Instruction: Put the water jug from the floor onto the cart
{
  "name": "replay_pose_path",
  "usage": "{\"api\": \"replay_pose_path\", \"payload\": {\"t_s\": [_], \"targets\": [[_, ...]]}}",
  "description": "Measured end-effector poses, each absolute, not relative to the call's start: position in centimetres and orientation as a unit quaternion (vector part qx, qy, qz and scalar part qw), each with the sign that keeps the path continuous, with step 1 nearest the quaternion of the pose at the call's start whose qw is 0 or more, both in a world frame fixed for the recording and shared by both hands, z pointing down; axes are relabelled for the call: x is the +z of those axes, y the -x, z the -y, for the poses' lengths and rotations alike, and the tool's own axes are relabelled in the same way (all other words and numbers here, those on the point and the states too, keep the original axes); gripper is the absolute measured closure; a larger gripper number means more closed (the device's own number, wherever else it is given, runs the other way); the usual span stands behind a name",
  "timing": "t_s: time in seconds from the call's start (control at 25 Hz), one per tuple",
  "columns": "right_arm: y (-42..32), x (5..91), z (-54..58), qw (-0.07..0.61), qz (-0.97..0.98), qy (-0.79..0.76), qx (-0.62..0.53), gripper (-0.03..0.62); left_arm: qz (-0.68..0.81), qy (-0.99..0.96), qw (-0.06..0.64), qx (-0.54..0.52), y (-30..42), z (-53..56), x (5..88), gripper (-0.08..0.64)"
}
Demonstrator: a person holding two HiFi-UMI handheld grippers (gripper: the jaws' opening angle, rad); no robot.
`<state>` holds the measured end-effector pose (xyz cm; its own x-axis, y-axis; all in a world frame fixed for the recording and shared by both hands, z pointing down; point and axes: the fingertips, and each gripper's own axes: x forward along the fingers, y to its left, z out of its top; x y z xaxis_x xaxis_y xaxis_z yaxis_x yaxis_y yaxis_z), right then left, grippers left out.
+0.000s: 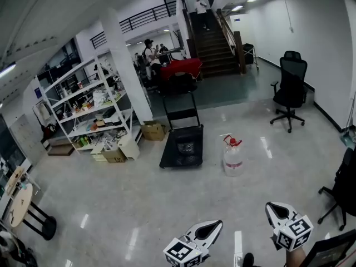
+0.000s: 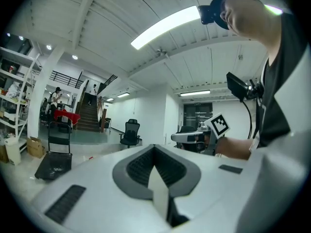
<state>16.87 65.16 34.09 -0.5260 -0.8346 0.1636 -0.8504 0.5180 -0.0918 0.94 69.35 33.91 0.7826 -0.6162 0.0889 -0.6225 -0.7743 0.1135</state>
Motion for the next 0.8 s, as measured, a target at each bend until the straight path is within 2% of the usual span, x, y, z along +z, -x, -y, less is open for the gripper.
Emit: {"api": "replay_pose_path", "payload": {"t_s": [0.24,0.44,0.68,0.8], "targets": [[-23.4,33.2,-56.8,0.027,0.879,-0.472,0.066,0.591,0.342,-0.937,0.058,0.037,-6.8,-60.8,33.5,0.558],[-26.9,32.9,-51.6,0.036,0.890,-0.452,0.054,0.591,0.360,-0.930,0.050,0.045,-9.6,-55.2,33.0,0.558],[-28.8,33.7,-45.2,0.031,0.892,-0.446,0.067,0.591,0.351,-0.933,0.041,0.068,-11.3,-48.9,34.2,0.558],[-28.6,35.1,-41.5,0.036,0.892,-0.445,0.074,0.591,0.357,-0.930,0.065,0.058,-11.5,-45.3,34.7,0.558]]}}
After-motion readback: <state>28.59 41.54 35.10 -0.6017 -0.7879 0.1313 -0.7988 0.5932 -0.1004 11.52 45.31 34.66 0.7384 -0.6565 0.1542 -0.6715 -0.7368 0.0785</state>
